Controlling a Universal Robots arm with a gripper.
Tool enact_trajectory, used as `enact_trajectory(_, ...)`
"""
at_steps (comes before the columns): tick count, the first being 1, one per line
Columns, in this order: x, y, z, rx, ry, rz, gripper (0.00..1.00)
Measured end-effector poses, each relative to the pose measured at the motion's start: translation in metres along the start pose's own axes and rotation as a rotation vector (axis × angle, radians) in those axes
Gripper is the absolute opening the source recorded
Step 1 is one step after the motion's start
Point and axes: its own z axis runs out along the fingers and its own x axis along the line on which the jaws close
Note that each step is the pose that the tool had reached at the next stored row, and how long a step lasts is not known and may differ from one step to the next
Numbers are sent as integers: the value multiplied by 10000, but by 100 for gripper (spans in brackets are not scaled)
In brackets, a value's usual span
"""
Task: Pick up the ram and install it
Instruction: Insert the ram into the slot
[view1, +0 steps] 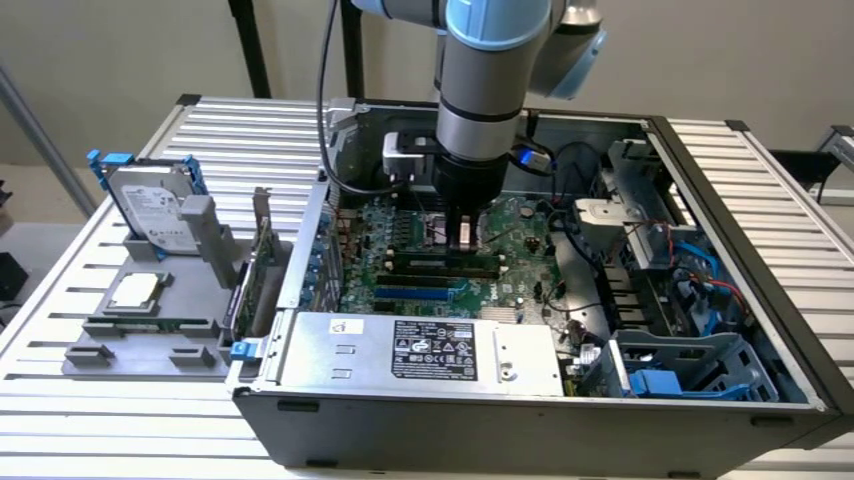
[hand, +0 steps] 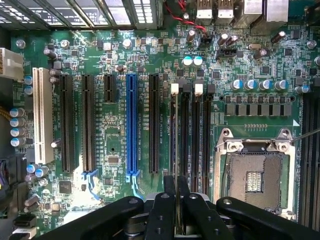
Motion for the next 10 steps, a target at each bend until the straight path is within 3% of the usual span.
enact_trajectory(5,0,0,4,0,-2,-1,15)
enact_trajectory(6,-1,0,2,0,-2,-1,21)
enact_trajectory(10,0,1,-77,-6,-2,0,21)
